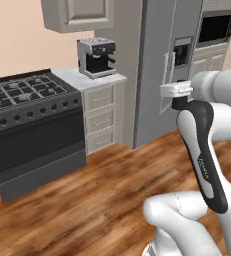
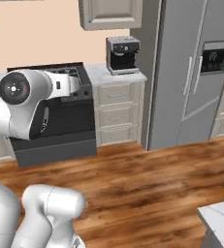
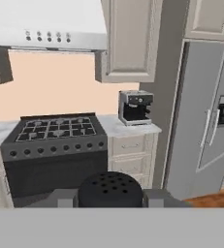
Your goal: Retrieve the shaker from the cabinet and place it next the steak on a plate on the dining table.
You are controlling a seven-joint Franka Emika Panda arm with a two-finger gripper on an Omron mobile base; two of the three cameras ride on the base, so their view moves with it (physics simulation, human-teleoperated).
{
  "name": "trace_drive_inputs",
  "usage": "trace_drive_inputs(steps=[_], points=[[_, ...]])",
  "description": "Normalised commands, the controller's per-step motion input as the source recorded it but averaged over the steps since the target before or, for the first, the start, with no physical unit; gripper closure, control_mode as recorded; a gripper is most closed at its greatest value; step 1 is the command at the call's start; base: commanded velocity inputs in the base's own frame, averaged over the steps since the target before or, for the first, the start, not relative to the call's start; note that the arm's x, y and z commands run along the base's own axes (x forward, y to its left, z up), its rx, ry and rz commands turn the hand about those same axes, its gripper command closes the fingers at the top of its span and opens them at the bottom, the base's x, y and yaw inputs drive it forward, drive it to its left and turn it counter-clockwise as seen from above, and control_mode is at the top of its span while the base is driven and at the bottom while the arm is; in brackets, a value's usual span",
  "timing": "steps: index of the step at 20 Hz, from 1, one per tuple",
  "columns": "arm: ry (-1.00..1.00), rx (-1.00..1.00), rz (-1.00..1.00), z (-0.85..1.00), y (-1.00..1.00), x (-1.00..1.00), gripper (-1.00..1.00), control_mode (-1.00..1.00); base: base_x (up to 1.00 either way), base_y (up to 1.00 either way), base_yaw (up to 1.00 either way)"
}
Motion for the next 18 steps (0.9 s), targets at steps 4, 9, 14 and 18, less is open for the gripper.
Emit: trace_drive_inputs(steps=[4, 9, 14, 18], points=[[0.0, 0.0, 0.0, 0.0, 0.0, 0.0, 1.0, 1.0, -0.3, 0.0, -0.59], [0.0, 0.0, 0.0, 0.0, 0.0, 0.0, 1.0, 1.0, -0.3, 0.0, -0.59], [0.0, 0.0, 0.0, 0.0, 0.0, 0.0, 1.0, 1.0, -0.3, 0.0, -0.59], [0.0, 0.0, 0.0, 0.0, 0.0, 0.0, 1.0, 1.0, -0.3, 0.0, -0.58]])
